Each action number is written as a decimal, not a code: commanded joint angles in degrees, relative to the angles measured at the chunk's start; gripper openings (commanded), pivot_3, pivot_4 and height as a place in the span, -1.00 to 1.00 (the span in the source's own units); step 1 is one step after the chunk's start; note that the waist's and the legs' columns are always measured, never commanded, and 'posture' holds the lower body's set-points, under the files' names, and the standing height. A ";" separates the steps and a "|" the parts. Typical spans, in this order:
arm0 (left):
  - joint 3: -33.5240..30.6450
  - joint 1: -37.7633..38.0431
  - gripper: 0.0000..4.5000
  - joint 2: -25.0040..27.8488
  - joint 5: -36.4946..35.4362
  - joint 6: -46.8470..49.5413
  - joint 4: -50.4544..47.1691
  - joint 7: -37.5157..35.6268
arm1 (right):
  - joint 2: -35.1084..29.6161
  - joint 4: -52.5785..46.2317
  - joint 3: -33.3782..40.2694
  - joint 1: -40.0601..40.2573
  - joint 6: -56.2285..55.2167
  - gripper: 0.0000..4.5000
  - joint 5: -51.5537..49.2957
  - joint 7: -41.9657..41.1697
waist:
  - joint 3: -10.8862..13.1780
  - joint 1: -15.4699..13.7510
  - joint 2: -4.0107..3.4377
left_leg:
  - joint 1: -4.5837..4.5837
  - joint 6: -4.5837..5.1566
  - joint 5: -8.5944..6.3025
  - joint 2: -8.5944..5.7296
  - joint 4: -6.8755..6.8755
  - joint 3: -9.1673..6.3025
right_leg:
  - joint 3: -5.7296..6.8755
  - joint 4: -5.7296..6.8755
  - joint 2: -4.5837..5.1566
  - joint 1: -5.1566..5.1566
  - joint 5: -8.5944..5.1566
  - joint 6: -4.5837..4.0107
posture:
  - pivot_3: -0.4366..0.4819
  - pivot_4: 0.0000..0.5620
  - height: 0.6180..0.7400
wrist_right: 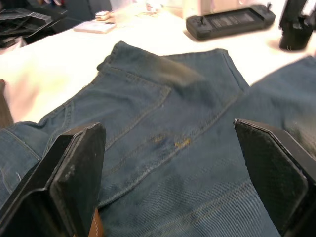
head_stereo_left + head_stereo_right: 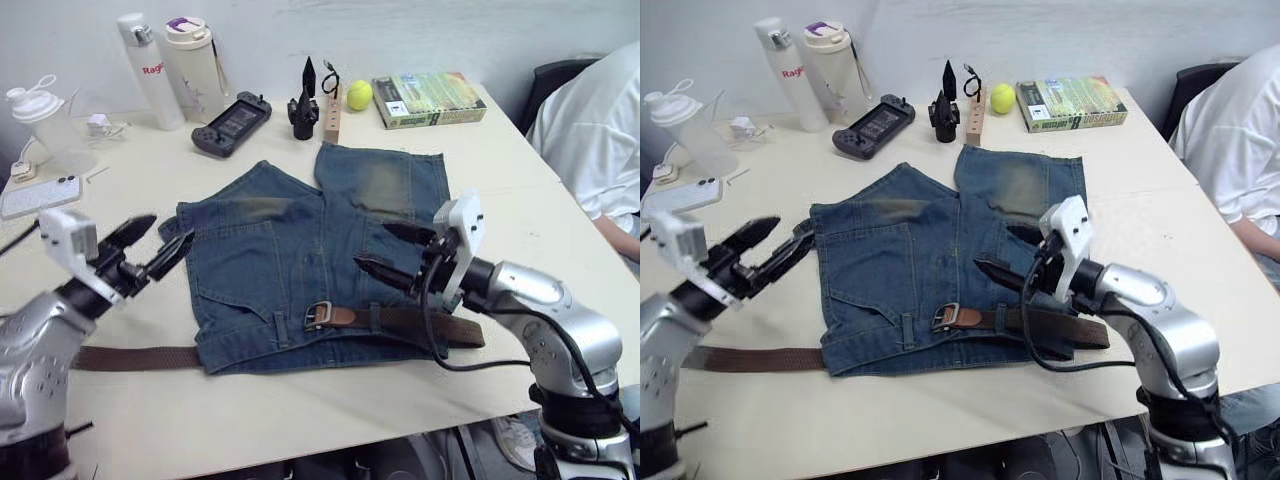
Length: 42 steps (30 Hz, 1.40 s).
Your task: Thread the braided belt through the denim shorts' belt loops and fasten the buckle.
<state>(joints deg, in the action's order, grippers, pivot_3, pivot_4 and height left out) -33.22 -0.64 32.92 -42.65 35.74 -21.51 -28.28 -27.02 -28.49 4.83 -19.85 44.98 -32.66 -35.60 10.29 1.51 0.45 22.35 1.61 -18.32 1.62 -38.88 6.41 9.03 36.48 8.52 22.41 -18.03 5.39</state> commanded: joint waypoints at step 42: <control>5.15 30.85 1.00 -8.93 -70.35 -0.51 -12.88 60.34 | 1.78 -5.94 -11.10 -0.33 -4.81 0.97 1.42 1.72 | 0.49 -2.93 -0.44 | -0.08 0.27 0.67 -1.61 0.97 -2.60 | 0.43 -1.45 0.66 -1.60 0.00 0.70 | -0.05 -0.47 0.67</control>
<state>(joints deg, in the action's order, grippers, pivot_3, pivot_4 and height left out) -28.70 27.24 23.89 -112.72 34.33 -33.30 31.52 -25.65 -31.58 -7.08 -19.79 41.04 -30.69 -34.48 10.79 -1.42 0.01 22.27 1.88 -17.65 0.01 -37.92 3.81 9.44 35.04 9.18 20.82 -18.03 6.10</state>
